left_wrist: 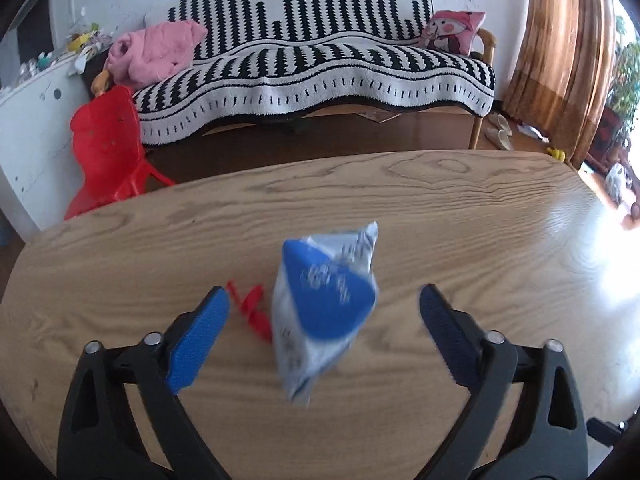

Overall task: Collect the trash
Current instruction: 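Grasp the blue-white baby wipes packet with the left gripper while the right grasps the red ribbon, then carry wipes packet and red ribbon over the bin and open both grippers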

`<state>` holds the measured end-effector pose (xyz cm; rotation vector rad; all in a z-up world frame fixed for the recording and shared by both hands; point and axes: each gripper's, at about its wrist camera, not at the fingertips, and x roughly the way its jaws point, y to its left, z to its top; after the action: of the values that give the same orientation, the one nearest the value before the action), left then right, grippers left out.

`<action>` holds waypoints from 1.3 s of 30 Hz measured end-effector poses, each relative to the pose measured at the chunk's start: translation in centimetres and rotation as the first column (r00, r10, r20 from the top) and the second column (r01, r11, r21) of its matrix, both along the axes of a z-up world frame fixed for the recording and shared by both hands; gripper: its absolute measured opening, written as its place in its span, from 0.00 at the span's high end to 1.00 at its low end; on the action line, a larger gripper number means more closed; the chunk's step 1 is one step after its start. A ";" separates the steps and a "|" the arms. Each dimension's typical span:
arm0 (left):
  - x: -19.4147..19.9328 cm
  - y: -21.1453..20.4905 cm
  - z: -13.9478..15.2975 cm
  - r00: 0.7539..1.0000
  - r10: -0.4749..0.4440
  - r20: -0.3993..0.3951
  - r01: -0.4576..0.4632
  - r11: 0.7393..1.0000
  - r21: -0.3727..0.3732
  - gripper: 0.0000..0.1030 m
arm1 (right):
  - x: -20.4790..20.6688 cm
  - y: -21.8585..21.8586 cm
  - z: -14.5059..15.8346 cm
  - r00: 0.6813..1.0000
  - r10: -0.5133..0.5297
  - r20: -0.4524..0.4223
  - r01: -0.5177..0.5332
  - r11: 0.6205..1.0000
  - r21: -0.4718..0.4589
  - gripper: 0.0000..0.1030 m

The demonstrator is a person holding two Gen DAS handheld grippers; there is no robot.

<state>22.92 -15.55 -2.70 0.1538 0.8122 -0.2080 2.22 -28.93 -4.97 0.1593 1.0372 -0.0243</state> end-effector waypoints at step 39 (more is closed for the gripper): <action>-15.0 14.0 1.8 0.987 0.114 -0.110 -0.131 0.979 -0.157 0.53 | 9.9 7.9 3.0 0.984 0.148 0.098 -0.142 0.988 -0.063 0.65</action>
<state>7.93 -1.50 -0.95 -0.0618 0.8979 -0.1662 12.09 -21.05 -1.93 0.0337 0.9427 0.0867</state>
